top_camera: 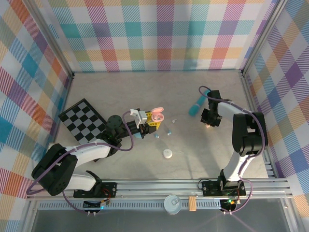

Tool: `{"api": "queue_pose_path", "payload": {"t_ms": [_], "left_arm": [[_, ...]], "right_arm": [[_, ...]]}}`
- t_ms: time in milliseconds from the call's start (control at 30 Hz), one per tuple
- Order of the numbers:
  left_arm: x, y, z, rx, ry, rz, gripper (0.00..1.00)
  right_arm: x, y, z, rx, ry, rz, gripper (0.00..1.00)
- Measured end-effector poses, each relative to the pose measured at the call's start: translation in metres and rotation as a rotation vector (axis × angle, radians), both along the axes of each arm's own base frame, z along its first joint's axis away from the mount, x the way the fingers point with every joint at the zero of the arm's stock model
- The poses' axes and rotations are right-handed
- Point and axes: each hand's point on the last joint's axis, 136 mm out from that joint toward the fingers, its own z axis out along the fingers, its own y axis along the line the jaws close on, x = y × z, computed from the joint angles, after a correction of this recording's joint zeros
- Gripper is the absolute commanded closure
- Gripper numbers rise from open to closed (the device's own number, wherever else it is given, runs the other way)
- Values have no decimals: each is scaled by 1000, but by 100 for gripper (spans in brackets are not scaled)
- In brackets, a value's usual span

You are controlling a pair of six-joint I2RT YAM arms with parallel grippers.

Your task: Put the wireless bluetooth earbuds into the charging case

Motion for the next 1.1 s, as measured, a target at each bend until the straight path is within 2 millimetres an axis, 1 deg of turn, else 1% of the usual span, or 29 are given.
{"api": "queue_pose_path", "payload": {"t_ms": [167, 267, 367, 433, 533, 667, 767, 1100], "left_arm": [[0, 0, 0, 0, 0, 0, 67], [0, 0, 0, 0, 0, 0, 67], [0, 0, 0, 0, 0, 0, 67], [0, 0, 0, 0, 0, 0, 67], [0, 0, 0, 0, 0, 0, 67], [0, 0, 0, 0, 0, -1, 67], [0, 0, -1, 1, 1, -1, 67], [0, 0, -1, 0, 1, -1, 67]], "right_arm": [[-9, -2, 6, -42, 33, 60, 63], [-12, -1, 13, -106, 50, 130, 62], [-11, 1, 21, -181, 52, 212, 62], [-13, 1, 24, -234, 60, 262, 63], [-20, -3, 26, -296, 89, 289, 64], [-16, -12, 31, -357, 113, 260, 65], [-10, -16, 30, -382, 125, 227, 66], [5, -12, 13, -373, 170, 142, 64]]}}
